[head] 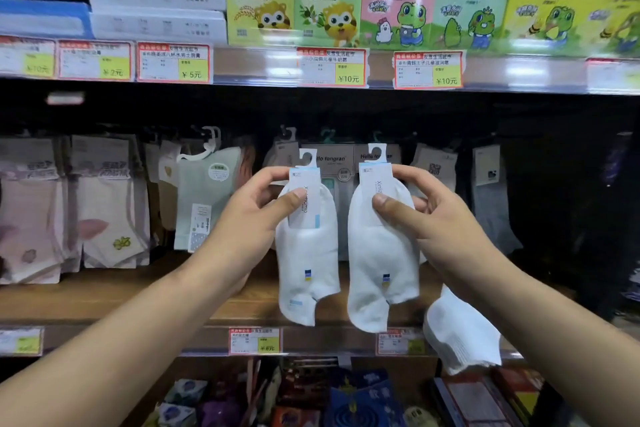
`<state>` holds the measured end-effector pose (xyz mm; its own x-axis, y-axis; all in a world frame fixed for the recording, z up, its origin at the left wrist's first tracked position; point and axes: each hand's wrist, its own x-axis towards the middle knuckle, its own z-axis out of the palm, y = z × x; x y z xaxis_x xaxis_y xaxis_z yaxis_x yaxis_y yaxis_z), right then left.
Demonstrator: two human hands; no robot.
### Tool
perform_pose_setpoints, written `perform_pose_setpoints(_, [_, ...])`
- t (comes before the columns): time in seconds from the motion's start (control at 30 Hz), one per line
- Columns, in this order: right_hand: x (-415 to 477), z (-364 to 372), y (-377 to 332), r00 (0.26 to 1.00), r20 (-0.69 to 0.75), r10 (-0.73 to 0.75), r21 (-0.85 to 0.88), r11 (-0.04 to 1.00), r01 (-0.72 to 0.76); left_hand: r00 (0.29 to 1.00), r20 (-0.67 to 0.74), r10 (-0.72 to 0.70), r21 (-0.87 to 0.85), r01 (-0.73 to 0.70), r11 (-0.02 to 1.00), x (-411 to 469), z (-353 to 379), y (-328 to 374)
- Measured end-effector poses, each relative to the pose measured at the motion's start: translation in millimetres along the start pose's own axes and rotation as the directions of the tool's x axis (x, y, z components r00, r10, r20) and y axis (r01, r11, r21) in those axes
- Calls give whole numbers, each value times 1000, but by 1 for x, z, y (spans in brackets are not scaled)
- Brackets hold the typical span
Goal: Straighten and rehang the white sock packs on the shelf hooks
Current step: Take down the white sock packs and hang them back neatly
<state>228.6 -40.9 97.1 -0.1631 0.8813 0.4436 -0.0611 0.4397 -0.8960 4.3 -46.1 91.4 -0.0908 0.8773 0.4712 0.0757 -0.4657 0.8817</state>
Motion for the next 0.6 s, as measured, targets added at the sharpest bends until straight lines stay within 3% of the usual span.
perform_pose_setpoints(0.3, [4,13,7,1000,-10,19,46,999,-19,999,-17,-45,91,46,995,10,0,-11])
perform_pose_setpoints(0.6, [5,20,14,999,-14,52,36,998,-51,988,-142,-61,111,77,991,49,4,-7])
